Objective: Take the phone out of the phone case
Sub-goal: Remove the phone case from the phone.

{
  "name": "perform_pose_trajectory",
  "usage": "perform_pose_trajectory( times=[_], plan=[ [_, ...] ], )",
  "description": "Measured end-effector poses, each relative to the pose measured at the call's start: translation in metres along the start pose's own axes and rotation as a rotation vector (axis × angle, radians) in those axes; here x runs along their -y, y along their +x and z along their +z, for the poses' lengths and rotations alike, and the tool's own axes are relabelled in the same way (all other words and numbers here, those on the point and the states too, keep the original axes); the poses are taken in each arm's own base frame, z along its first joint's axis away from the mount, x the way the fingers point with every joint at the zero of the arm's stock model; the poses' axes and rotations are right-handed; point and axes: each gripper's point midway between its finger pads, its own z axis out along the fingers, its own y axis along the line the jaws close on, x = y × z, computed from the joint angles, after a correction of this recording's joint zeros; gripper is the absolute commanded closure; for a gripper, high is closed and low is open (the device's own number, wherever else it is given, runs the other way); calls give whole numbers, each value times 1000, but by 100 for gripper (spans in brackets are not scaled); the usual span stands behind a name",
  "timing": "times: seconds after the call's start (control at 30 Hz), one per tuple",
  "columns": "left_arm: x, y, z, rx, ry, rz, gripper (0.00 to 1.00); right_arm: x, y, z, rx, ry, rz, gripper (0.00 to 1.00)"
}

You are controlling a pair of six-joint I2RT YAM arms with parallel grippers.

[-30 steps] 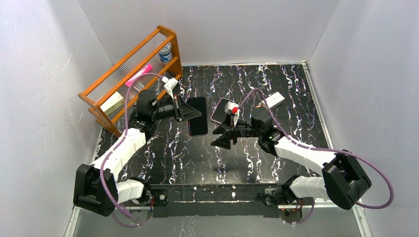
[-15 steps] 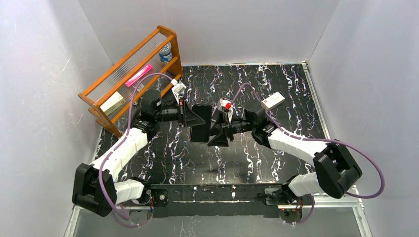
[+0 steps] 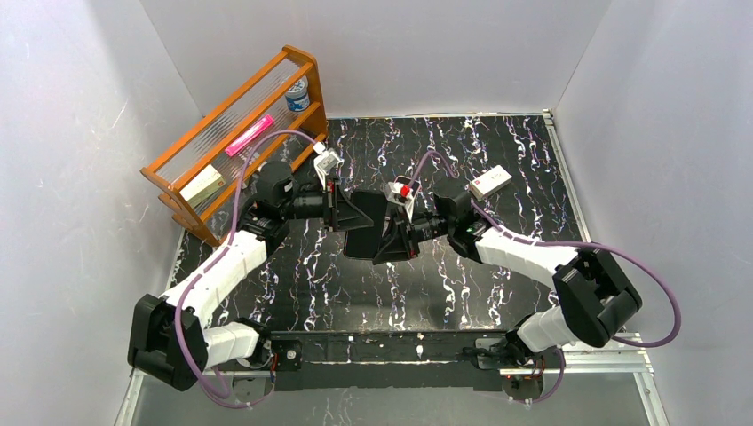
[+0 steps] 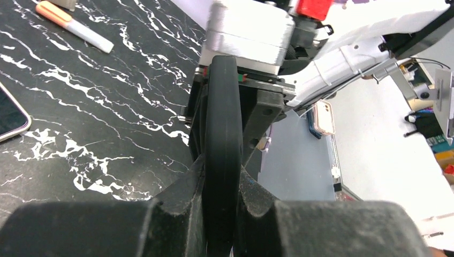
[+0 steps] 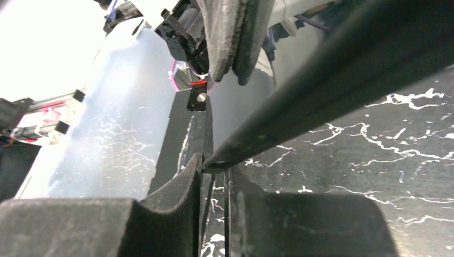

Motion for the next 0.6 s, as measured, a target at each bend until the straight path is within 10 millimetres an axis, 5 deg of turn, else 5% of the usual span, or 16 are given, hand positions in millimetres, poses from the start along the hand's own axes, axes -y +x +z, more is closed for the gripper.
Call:
perform_pose_trajectory(
  times=[0.07,0.6],
  plan=[
    [3,0,1,-3,12,12,100,-2,1,0,-6,-14,16,99],
    [11,-5,3,4,61,-23,100,-1,-2,0,-51,-33,-113,99]
  ],
)
